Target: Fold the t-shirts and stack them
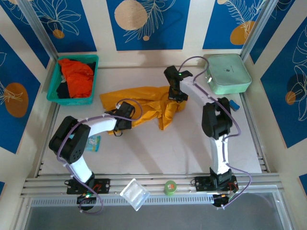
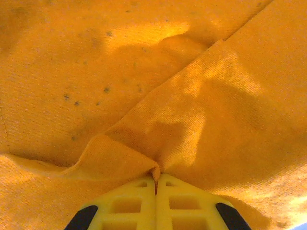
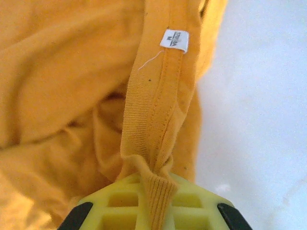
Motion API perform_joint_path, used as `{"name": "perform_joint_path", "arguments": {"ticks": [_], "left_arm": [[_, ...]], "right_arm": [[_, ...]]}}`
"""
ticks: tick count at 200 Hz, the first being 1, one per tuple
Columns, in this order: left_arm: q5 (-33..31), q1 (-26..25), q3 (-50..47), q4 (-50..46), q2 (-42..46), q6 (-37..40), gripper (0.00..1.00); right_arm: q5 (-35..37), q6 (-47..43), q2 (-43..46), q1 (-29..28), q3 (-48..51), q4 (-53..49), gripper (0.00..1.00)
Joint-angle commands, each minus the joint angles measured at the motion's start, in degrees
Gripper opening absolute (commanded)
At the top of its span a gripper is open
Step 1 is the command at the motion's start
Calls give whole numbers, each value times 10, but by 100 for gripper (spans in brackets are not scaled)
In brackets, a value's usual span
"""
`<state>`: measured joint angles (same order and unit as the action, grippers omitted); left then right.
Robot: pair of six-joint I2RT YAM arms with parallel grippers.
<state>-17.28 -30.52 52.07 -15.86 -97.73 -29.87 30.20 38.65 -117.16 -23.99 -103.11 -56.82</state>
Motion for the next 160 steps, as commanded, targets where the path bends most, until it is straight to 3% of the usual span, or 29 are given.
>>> {"name": "perform_joint_path", "arguments": {"ticks": [1, 37, 69, 87, 102, 123, 160], "left_arm": [[-23, 14, 3, -24, -4, 12, 0], [-52, 28, 11, -54, 39, 39, 0], [-63, 31, 15, -71, 78, 64, 0], [-53, 31, 11, -72, 95, 75, 0], [-42, 31, 5, -73, 111, 79, 0], [-26, 30, -9, -78, 150, 81, 16], [-16, 29, -14, -110, 242, 82, 57]], "right_arm": [[-3, -17, 99, 30, 66, 15, 0], [-39, -46, 215, 109, 204, 37, 0], [-55, -65, 252, 190, 293, 57, 1], [-60, -70, 248, 227, 323, 74, 19], [-64, -74, 247, 243, 336, 82, 45], [-84, -79, 272, 239, 349, 89, 62], [-157, -59, 345, 165, 386, 84, 67]]}}
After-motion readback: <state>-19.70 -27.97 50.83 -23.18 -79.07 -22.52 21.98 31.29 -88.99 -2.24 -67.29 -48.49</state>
